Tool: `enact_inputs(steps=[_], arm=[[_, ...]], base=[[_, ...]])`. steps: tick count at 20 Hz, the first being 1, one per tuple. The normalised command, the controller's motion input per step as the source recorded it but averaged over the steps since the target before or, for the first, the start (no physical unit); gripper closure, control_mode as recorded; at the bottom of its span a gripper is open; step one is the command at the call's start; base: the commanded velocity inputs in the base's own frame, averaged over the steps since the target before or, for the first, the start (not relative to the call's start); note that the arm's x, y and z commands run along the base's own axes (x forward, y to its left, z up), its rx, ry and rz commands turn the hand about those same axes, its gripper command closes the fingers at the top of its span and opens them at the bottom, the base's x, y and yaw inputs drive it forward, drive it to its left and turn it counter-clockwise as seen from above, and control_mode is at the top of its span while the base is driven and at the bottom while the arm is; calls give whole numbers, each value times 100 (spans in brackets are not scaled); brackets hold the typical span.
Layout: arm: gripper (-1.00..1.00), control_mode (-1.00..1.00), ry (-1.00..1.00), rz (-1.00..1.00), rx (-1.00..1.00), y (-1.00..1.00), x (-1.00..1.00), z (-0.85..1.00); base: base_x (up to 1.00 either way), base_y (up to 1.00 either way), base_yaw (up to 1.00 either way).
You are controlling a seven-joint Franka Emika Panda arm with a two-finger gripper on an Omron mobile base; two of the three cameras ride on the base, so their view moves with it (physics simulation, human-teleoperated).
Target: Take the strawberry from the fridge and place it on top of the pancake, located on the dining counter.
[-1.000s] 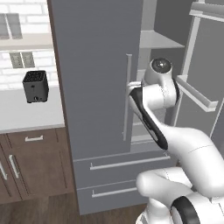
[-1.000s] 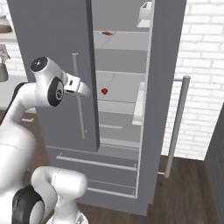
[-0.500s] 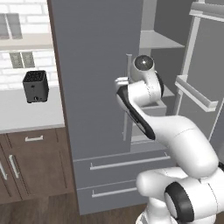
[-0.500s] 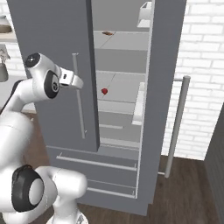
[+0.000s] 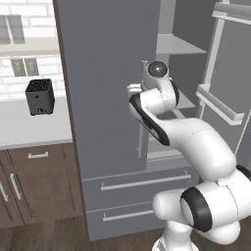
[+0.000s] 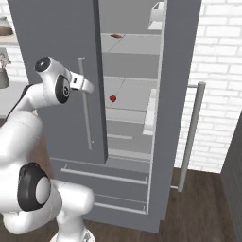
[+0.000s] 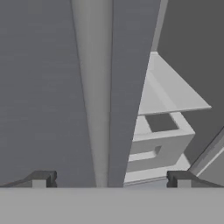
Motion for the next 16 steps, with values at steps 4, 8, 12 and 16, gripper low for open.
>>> enact_inputs(steps=[4,8,12,16], arm=[[-100,-100,0,0,0,1,44,0],[-100,-100,-2,0,0,14,33,-1],[-100,-100,-5,0,0,0,35,-8],[-100,-100,-7,0,0,-4,32,-6]], base=[[0,0,0],[0,0,0],[0,0,0],[0,0,0]])
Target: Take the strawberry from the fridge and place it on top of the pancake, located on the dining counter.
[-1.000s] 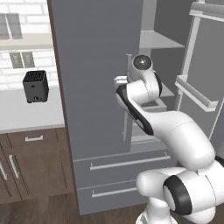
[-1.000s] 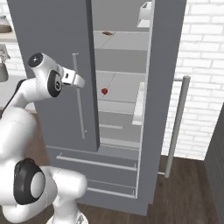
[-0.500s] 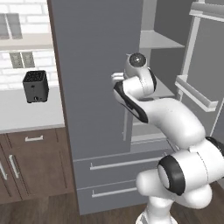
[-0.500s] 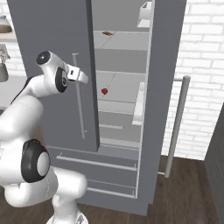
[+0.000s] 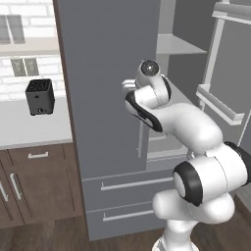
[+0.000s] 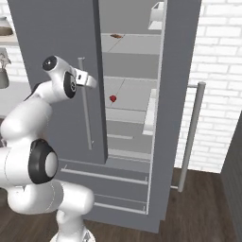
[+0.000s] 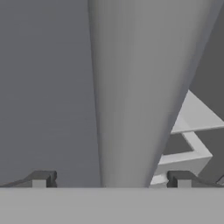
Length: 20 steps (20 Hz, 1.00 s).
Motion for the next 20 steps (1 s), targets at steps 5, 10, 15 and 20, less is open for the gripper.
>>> enact_inputs(steps=[5,10,15,20], arm=[[-100,-100,-17,0,0,-6,19,-14],[100,-100,-12,0,0,-2,8,-2],[100,-100,1,0,0,0,3,0],[100,-100,0,-14,0,12,-31,0]], base=[[0,0,0],[0,0,0],[0,0,0],[0,0,0]])
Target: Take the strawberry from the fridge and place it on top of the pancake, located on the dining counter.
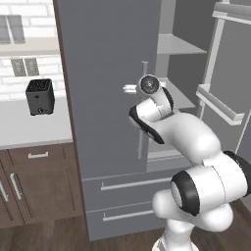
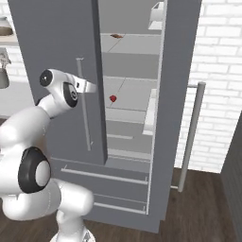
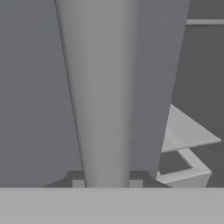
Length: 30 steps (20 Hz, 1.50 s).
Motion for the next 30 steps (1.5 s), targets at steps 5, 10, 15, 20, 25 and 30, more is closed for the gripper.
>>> enact_inputs(steps=[5,10,15,20,25,30], arm=[[100,-100,-1,-29,0,33,-68,0],[100,-100,0,-33,-1,59,-57,0],[100,-100,0,-30,0,58,-61,-4],[100,-100,-2,-27,0,63,-43,-1],[-100,-100,-9,-18,0,64,-31,0],[-100,-100,-2,-1,0,38,-1,-7]], base=[[0,0,0],[0,0,0],[0,0,0],[0,0,0],[0,0,0],[0,0,0]])
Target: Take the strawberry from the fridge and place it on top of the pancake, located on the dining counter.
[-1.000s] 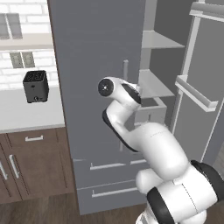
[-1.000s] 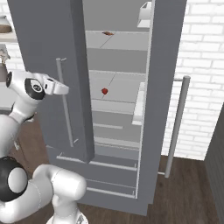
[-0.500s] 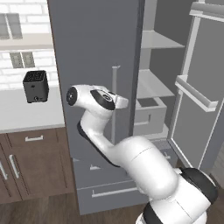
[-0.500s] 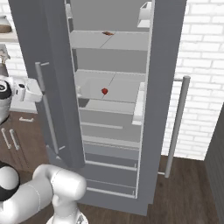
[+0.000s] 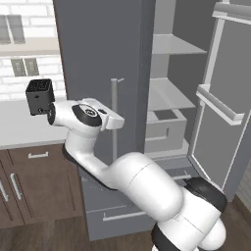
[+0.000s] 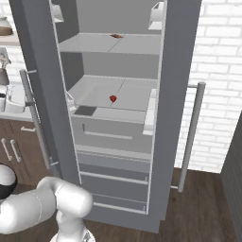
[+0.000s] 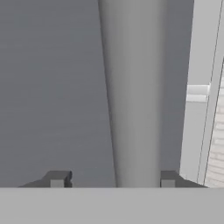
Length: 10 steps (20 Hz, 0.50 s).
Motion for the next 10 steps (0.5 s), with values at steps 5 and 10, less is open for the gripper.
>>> enact_inputs(steps=[5,10], arm=[[-100,-100,-3,6,0,31,-10,-25],[-100,-100,7,16,0,0,-18,-10]], base=[[0,0,0],[0,0,0]])
